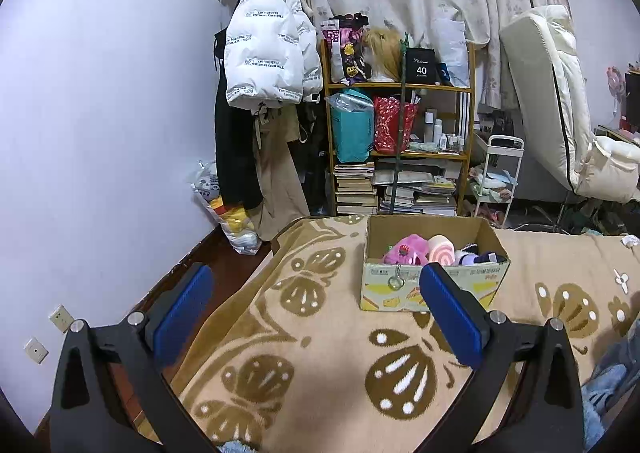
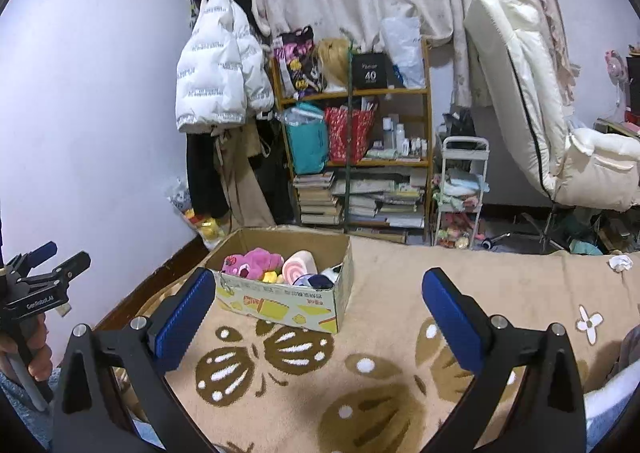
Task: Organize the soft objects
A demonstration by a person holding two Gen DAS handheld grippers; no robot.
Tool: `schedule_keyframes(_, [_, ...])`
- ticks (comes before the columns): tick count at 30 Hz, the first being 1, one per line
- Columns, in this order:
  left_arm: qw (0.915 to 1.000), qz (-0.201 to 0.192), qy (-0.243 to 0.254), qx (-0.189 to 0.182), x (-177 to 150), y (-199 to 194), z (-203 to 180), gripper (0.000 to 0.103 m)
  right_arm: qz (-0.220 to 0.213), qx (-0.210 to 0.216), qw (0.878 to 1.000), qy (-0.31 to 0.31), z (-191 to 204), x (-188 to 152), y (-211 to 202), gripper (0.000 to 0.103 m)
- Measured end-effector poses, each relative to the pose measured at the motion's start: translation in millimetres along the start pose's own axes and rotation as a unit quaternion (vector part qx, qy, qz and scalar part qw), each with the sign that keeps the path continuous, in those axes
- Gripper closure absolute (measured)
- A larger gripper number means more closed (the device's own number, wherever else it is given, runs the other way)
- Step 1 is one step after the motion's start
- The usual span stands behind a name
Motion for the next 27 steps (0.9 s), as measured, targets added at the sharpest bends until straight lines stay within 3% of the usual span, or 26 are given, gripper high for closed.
schedule_keyframes(10, [0.9999,-0.016,0.001,-0.002,-19.0,-4.4,-4.2,0.001,-0.048,-0.002,0.999,0.001,5.1,-17.8,-5.3,0.000])
schedule_keyframes(21, [0.9999,-0.010,0.007,0.001,-29.7,11.2,-6.7,0.001,-0.007,-0.014,1.000,-0.013,12.8,-37.2,24.6,0.000])
schedule_keyframes(27, [1.0000,0.000,0.005,0.001,-38.4,24.2,-3.6,0.001,-0.009,-0.019,0.999,-0.027,19.1,-40.6,32.4,0.000])
Point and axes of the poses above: each gripper's, at about its wrist camera, not at the fingertips, and y roughly the way its jaws point, z to its left, x to its top, the point moved 1 cm from there along y, roughly the way its jaws point, and after that the axes turned 9 degrees about -x, right-handed, at the moved point
